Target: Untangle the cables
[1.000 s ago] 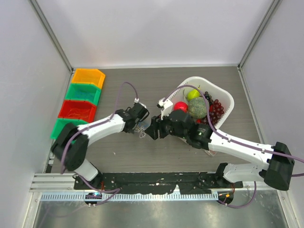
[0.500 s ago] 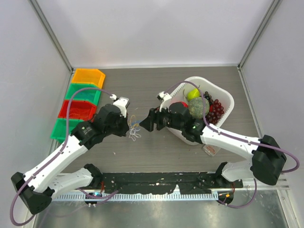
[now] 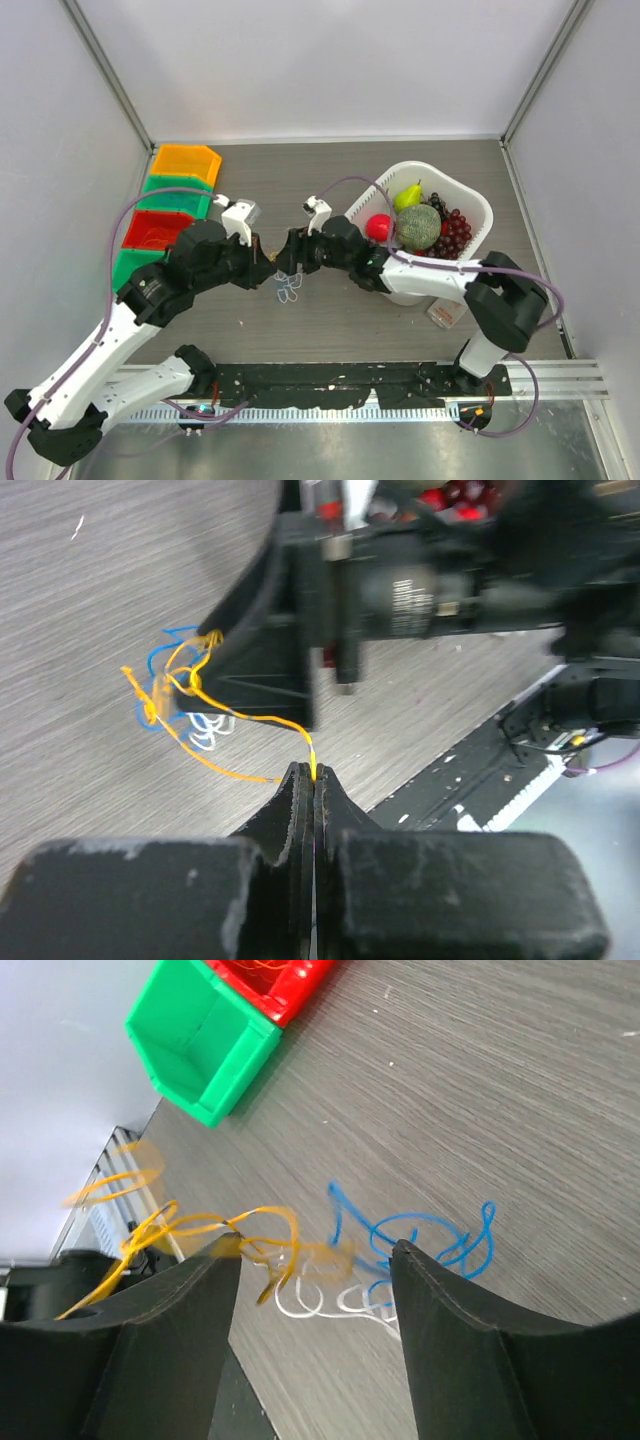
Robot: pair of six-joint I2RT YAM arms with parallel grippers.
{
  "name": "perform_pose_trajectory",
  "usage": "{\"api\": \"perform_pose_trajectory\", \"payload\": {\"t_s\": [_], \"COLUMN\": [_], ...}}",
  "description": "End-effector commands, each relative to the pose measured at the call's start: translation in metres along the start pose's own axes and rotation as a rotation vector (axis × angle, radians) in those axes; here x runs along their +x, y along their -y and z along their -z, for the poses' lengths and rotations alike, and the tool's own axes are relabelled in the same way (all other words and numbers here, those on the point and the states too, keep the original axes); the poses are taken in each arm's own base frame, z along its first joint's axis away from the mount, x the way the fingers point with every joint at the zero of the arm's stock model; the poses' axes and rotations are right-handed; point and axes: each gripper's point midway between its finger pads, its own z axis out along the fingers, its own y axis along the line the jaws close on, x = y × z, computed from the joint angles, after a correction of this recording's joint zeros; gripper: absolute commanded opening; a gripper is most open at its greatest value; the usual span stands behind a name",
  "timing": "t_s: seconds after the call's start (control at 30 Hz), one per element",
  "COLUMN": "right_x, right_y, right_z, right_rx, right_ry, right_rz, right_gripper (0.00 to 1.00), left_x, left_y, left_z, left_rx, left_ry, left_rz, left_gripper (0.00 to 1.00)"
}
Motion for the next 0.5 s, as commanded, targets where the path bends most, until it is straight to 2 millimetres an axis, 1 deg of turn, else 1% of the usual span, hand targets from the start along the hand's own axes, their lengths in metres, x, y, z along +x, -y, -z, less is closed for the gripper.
{"api": "perform_pose_trajectory", "payload": {"t_s": [0.0, 0.03, 0.07, 0.1, 0.13, 0.2, 0.23, 0.3, 0.33, 0.47], "right_x": [-0.008, -0.001, 0.014, 0.020, 0.034, 0.048, 0.052, 0.056, 0.055, 0.056], "right_y": [0.013, 0.024, 0.039, 0.048, 0.060, 0.073, 0.076, 0.079, 0.087, 0.097], "right_z": [-0.035, -0.039, -0.046, -0.048, -0.050, -0.047, -0.046, -0.041, -0.038, -0.033], "right_rx": [0.053, 0.095, 0.133, 0.165, 0.192, 0.224, 0.232, 0.242, 0.280, 0.334], "right_ry": [0.052, 0.034, -0.002, -0.006, -0.025, -0.052, -0.060, -0.077, -0.067, -0.086], "right_rz": [-0.057, -0.057, -0.056, -0.061, -0.063, -0.050, -0.030, -0.001, 0.026, 0.076], "right_gripper": [0.63, 0.61, 0.59, 0.59, 0.59, 0.59, 0.59, 0.59, 0.59, 0.59], "left_x": [-0.046, -0.055, -0.067, -0.078, -0.093, -0.123, -0.134, -0.153, -0.161, -0.187], "left_y": [0.039, 0.043, 0.043, 0.044, 0.044, 0.043, 0.041, 0.034, 0.032, 0.035], "left_z": [0.037, 0.047, 0.059, 0.070, 0.085, 0.116, 0.130, 0.151, 0.160, 0.192], "left_rx": [0.171, 0.182, 0.169, 0.157, 0.139, 0.091, 0.069, 0.004, -0.016, -0.034], "left_ry": [0.162, 0.196, 0.239, 0.274, 0.324, 0.425, 0.464, 0.523, 0.550, 0.648], "left_rz": [0.010, 0.007, 0.003, 0.001, -0.004, -0.009, -0.011, -0.011, -0.015, -0.022], "left_gripper": [0.00, 0.00, 0.00, 0.00, 0.00, 0.00, 0.00, 0.00, 0.00, 0.00]}}
